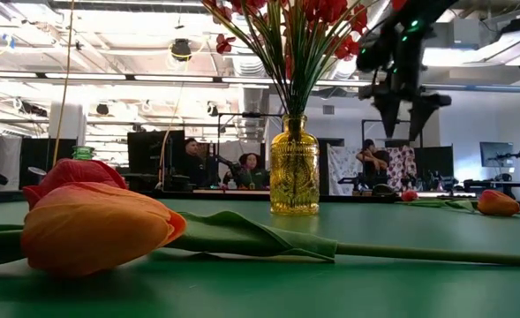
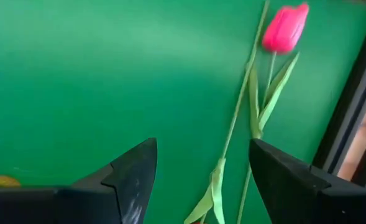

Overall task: Sort flowers into vase by color
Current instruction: Put the top right orange flower into the green vase

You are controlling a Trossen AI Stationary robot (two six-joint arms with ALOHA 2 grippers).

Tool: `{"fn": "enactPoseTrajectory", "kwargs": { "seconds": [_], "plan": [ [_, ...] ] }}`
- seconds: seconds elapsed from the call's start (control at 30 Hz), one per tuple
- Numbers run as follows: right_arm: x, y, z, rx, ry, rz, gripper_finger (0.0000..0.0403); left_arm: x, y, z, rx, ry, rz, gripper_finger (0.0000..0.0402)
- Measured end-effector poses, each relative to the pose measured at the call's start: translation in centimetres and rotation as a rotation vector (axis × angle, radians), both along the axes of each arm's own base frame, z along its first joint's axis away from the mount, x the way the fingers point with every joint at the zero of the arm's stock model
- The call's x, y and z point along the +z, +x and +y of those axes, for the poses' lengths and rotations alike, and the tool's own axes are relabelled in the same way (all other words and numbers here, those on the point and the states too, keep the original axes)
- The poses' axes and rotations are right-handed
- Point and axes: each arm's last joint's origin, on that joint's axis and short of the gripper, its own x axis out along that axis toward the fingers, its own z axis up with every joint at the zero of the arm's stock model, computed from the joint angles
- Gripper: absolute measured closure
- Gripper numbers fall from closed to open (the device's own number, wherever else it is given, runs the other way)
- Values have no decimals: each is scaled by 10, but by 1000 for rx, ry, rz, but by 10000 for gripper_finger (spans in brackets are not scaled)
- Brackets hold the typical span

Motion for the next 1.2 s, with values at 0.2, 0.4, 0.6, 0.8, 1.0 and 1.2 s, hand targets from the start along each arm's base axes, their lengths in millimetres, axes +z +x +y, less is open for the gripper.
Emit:
{"fn": "enactPoseTrajectory", "kwargs": {
  "seconds": [0.2, 0.4, 0.6, 0.8, 1.0, 1.2],
  "plan": [
    [-30, 21, 3, 56, 98, 97, 121, -14, 5, 12, -51, -13, 16, 253],
    [-65, 12, 7, 3, 136, 122, 121, -14, 1, 20, -68, -29, 4, 253],
    [-90, 3, 11, -27, 132, 116, 121, -12, 0, 23, -61, -27, -18, 253],
    [-109, -6, 17, -34, 135, 162, 121, -9, 1, 23, -62, -53, -55, 253],
    [-127, -13, 21, -37, 144, 142, 122, -8, 1, 23, -55, -81, -72, 253],
    [-140, -20, 27, -42, 169, 122, 154, -9, 4, 25, -44, -134, -78, 253]
  ]
}}
